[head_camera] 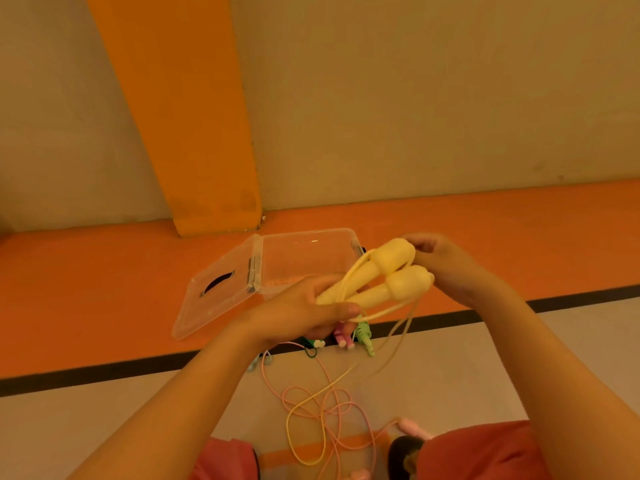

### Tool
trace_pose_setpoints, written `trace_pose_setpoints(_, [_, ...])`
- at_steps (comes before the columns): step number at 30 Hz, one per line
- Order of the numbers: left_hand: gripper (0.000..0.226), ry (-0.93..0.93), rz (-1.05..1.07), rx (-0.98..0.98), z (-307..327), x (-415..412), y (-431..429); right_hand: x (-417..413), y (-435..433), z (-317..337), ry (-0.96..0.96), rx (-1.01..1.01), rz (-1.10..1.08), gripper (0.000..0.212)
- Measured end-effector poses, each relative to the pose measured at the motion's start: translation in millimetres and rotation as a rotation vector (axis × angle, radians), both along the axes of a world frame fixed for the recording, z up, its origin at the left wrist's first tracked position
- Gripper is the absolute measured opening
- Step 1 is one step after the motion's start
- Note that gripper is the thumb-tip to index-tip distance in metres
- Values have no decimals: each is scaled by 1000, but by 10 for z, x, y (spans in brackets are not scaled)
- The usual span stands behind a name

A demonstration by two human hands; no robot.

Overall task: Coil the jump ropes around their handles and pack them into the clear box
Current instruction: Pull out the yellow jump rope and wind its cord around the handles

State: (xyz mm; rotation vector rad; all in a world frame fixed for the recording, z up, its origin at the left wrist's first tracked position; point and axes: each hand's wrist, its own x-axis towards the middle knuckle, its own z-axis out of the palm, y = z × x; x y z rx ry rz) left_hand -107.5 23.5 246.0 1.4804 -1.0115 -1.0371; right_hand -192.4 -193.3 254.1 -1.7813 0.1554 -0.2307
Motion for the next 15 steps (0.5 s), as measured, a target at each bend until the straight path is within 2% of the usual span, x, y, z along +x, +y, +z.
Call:
trace_pose_setpoints(4, [48,107,131,-133,-38,30,-57,12,45,-20,-24,-116,-72,32])
trace_pose_setpoints(8, [67,149,207,-254,-33,56,-117,38,172,-38,-31,-152,-34,11])
trace_pose_setpoints(13, [59,137,279,-281,-66,67,-148,108,203,-116,-21,-268,-10,8])
trace_pose_setpoints(15, [50,140,326,-284,-76,85,-148,126,231,-173,14,-288,28,15])
